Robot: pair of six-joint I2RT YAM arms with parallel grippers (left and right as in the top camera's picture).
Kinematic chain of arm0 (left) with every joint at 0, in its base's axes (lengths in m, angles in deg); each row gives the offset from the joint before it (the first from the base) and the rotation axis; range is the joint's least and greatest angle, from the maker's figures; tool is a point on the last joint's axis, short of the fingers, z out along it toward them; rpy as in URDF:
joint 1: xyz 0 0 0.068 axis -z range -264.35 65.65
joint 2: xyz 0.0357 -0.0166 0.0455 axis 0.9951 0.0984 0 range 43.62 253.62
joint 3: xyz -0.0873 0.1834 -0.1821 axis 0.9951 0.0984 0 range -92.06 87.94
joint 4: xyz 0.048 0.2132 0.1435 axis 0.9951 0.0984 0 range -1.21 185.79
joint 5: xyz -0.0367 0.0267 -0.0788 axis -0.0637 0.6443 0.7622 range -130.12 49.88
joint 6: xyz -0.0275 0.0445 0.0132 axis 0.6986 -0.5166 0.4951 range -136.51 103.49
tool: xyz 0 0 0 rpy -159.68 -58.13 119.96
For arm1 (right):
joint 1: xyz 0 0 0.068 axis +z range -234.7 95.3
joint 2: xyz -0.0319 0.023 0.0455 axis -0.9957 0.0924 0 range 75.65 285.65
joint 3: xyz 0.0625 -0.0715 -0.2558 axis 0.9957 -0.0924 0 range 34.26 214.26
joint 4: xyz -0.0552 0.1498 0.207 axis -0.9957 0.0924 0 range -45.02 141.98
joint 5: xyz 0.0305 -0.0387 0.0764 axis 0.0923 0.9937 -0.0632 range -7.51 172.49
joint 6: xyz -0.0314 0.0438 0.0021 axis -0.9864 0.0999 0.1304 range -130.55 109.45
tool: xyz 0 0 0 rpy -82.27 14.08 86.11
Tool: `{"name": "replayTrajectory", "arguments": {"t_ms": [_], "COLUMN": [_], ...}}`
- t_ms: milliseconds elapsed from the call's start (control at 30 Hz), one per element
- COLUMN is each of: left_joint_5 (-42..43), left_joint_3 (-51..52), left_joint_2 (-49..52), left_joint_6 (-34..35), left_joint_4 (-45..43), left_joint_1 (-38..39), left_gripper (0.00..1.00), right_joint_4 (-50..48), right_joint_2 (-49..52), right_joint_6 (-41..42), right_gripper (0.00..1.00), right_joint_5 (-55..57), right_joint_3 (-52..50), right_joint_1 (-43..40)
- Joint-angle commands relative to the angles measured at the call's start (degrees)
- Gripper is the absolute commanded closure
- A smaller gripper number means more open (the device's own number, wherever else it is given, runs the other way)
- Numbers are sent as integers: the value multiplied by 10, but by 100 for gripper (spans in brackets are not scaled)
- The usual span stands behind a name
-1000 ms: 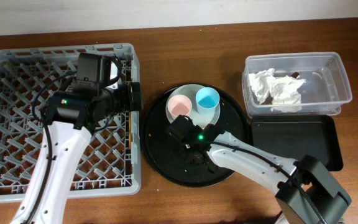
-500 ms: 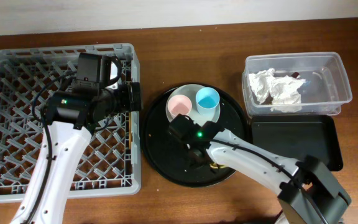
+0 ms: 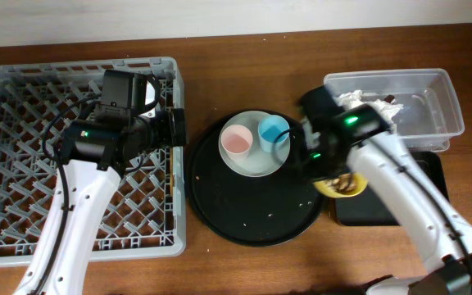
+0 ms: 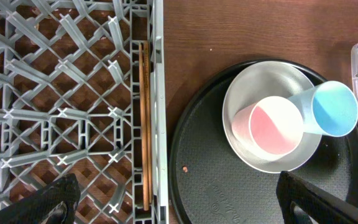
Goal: Sort waste into correct bins and load items into the dishwasher rack
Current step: 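Tip the yellow bowl over the black tray to empty the food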
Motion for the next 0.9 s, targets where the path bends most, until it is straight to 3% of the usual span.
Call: {"name": "replayTrajectory", "arguments": {"t_ms": [0, 200, 433, 600, 867], "left_joint_5": [4, 4, 4, 4, 4], "left_joint_3": [-4, -4, -4, -4, -4], "left_joint_2": [0, 0, 0, 0, 0], "left_joint_6": [6, 6, 6, 6, 6], "left_joint_4": [-1, -1, 0, -1, -1], "left_joint_1": [-2, -2, -2, -2, -2], "left_gripper": [1, 1, 1, 1, 1], "right_joint_4": [4, 4, -23, -108, -212], "right_joint_2": [-16, -16, -15, -15, -1], "right_joint_6": [-91, -185, -277, -278, -278], "right_gripper": [96, 96, 96, 96, 96], "right_joint_5": [-103, -247, -389, -523, -704], "right_joint_3": [9, -14, -99, -186, -268], "right_joint_1": [-109, -299, -448, -556, -644]}}
